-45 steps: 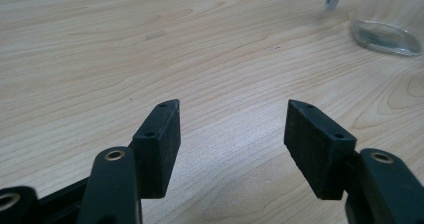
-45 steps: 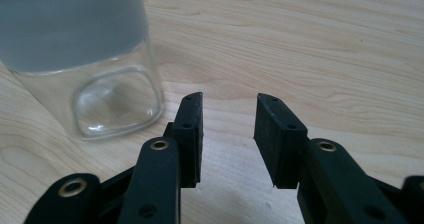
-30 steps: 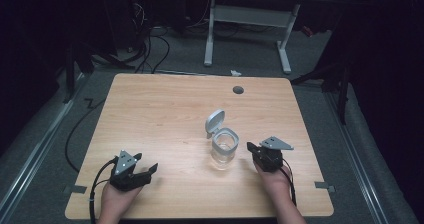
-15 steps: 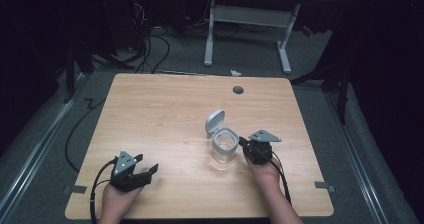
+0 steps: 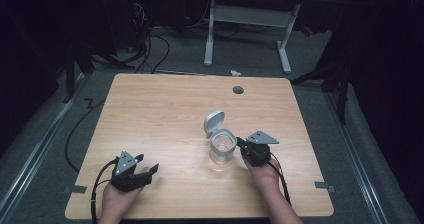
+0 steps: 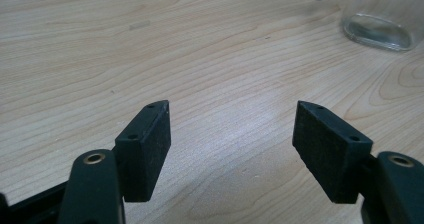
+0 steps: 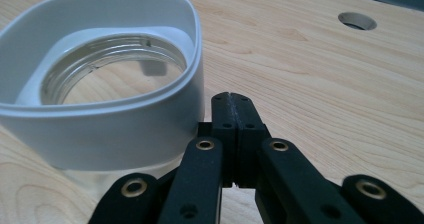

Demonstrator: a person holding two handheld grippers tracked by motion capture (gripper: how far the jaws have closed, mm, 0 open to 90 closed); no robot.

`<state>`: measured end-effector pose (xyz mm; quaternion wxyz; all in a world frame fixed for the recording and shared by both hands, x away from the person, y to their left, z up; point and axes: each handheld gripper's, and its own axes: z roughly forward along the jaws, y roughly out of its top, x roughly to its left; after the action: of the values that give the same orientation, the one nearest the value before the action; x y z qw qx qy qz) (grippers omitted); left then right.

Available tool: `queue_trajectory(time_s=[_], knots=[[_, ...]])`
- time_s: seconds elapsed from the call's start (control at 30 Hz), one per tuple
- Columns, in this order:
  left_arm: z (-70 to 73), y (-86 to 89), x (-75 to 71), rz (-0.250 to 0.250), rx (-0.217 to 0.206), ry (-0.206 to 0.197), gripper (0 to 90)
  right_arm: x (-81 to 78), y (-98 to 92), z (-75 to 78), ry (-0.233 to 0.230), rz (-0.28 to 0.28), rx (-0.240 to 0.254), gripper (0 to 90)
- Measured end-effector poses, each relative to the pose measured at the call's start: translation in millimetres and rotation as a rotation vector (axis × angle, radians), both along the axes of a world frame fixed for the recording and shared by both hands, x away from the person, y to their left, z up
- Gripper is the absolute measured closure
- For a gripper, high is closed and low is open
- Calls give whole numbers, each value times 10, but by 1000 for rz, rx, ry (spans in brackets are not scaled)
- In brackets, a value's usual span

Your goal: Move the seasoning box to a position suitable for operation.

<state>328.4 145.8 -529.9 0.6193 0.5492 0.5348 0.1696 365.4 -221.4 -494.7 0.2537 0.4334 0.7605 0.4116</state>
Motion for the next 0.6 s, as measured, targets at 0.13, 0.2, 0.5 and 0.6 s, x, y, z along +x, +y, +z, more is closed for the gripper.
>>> queue_trajectory(time_s=[0.13, 0.2, 0.5, 0.6], knots=[[2, -10, -9, -8, -3, 2, 335, -48, 39, 17, -7, 18, -3, 898], [13, -19, -15, -8, -6, -4, 338, -69, 57, 17, -10, 26, 1, 898], [44, -53, -57, -28, -11, -12, 355, -178, 187, -37, -3, 56, 12, 898], [49, -66, -65, -32, -17, -12, 355, -196, 227, -62, 2, 65, 13, 897]])
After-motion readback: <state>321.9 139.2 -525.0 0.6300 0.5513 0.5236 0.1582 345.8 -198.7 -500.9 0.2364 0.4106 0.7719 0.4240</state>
